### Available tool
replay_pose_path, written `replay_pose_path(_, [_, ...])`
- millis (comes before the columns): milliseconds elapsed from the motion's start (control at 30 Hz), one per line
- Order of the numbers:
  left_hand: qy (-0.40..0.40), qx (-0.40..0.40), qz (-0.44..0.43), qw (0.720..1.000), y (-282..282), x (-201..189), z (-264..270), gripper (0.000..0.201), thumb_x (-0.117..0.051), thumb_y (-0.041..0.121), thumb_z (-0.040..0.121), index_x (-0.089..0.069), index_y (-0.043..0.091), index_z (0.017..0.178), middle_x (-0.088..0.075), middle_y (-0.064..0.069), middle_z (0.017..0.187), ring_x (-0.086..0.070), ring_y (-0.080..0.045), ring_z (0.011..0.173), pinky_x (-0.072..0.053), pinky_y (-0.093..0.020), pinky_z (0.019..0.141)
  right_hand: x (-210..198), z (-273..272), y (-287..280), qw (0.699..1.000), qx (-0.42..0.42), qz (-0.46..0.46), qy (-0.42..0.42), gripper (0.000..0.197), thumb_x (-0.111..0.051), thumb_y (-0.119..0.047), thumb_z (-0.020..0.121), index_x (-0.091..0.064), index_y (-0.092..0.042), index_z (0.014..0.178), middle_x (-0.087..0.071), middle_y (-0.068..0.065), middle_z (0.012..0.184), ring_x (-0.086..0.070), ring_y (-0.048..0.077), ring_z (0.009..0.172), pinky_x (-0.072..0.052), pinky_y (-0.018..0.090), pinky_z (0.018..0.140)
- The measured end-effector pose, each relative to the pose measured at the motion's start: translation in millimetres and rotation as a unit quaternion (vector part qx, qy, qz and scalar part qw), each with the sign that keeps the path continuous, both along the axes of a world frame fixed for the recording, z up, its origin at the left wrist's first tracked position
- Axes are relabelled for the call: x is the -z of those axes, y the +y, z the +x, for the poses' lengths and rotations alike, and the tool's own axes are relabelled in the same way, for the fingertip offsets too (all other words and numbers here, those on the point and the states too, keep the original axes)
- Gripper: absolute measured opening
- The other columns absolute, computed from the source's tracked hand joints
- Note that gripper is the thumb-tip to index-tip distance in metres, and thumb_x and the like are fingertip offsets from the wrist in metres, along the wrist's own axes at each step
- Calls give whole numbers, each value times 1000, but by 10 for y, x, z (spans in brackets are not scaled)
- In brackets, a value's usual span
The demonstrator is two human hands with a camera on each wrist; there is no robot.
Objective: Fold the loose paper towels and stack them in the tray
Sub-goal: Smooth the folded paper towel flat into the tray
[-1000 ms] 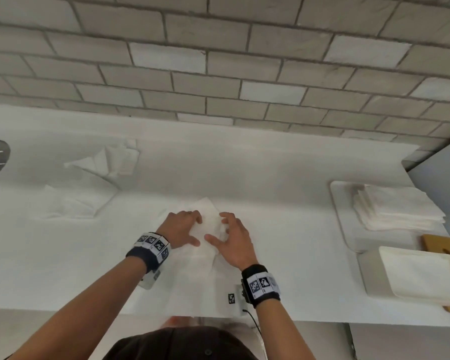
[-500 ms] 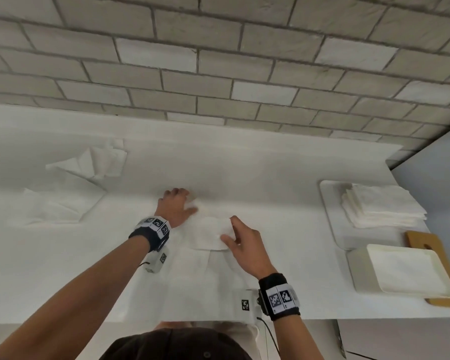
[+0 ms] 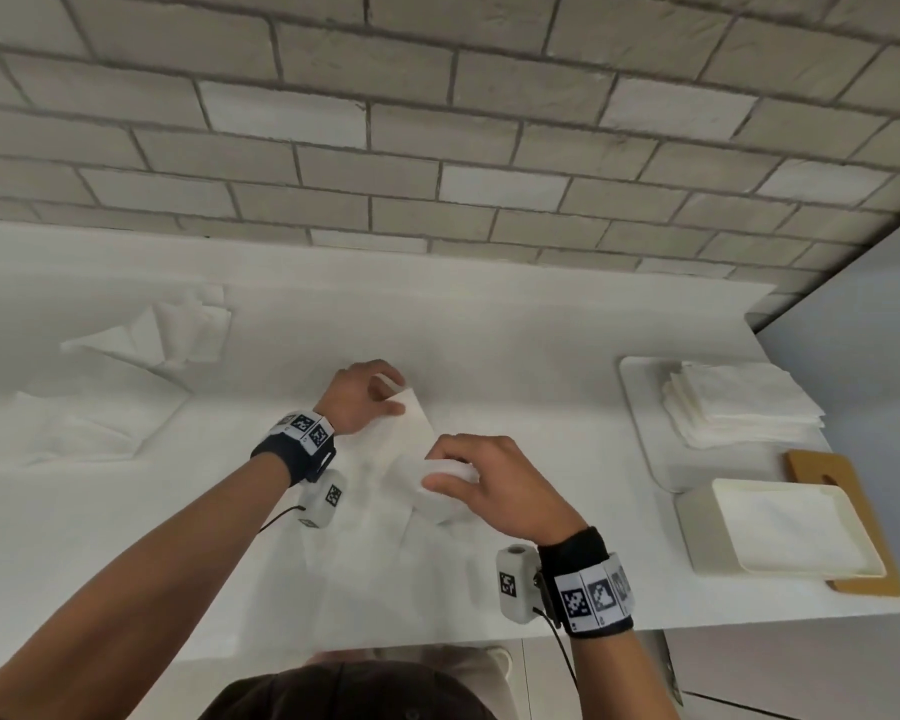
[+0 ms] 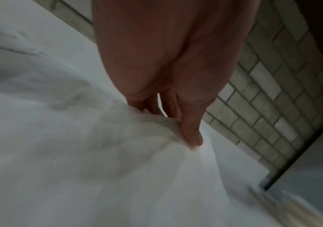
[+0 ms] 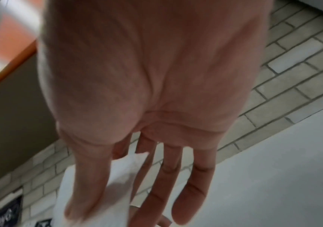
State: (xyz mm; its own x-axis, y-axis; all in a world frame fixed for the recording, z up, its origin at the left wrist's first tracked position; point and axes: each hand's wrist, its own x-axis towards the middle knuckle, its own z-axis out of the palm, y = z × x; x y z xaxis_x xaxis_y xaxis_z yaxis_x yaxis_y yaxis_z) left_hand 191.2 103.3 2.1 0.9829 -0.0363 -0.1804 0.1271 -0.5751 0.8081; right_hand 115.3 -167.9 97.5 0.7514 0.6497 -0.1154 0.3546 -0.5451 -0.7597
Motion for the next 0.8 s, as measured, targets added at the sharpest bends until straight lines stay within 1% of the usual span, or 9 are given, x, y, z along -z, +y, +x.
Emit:
replay_pose_path(133, [-49,-6,-142,989,-159,-367,-67,15,-89,14,85,-79,11,96,-81,-7,92,-73,-9,82,-55,-22,83,-35,134,74,996,32,14,-80,19,-74,-52,99,-75,-37,111,-54,-18,137,-51,9,131,-40,25,111])
replay_pose_path(233, [-47,-5,-224,973,-294,-627,-172,15,-82,7,91,-74,2,102,-79,-15,93,-71,-13,82,-55,-26,80,-75,306,64,989,93,-1,-117,15,-68,-51,103,-74,-39,111,-42,-13,154,-41,14,142,-34,31,117])
replay_pose_path(300, [-48,11,-247,968,-356,-754,-238,11,-75,0,95,-73,6,104,-81,-15,97,-72,-16,85,-57,-31,81,-125,409,35,986,118,6,-119,17,-68,-46,104,-76,-32,110,-52,-11,148,-51,8,135,-40,30,114])
replay_pose_path(400, [-63,29,-258,964,-473,-895,-302,22,-63,-3,100,-75,13,107,-80,-20,97,-68,-19,81,-53,-32,75,-204,468,-22,977,154,30,-147,19,-73,-37,103,-78,-20,109,-69,-7,121,-63,6,110,-47,25,103])
replay_pose_path(500, [-71,12,-262,962,-654,-1032,-342,25,-55,-7,100,-73,8,109,-70,-14,78,-53,-8,63,-43,-21,60,-264,458,-129,967,191,42,-164,17,-73,-36,103,-78,-20,104,-69,-9,104,-64,8,97,-46,19,90])
replay_pose_path(567, [-75,9,-267,961,-820,-1146,-372,15,-58,-3,103,-71,2,110,-70,-17,79,-51,-4,60,-40,-16,57,-284,442,-249,959,212,52,-178,16,-74,-35,102,-78,-20,102,-69,-10,101,-64,7,94,-42,12,87])
replay_pose_path(633, [-83,10,-273,959,-1010,-1243,-399,11,-60,5,106,-70,4,109,-75,-16,88,-55,-3,62,-42,-15,59,-316,420,-395,952,228,62,-192,15,-75,-34,102,-79,-19,101,-70,-9,101,-65,7,92,-41,7,85])
replay_pose_path(700, [-91,11,-272,958,-1209,-1337,-421,15,-59,18,109,-69,7,110,-74,-4,90,-60,-4,70,-44,-16,65,-370,384,-569,947,244,67,-199,15,-76,-34,101,-79,-19,101,-70,-10,102,-65,5,92,-41,6,84])
replay_pose_path(800, [-53,61,-273,959,-1542,-1416,-459,33,-51,45,111,-67,18,121,-72,2,109,-68,-12,98,-53,-27,88,-468,310,-916,938,260,81,-216,15,-78,-34,99,-80,-20,100,-73,-11,102,-66,1,93,-43,8,86])
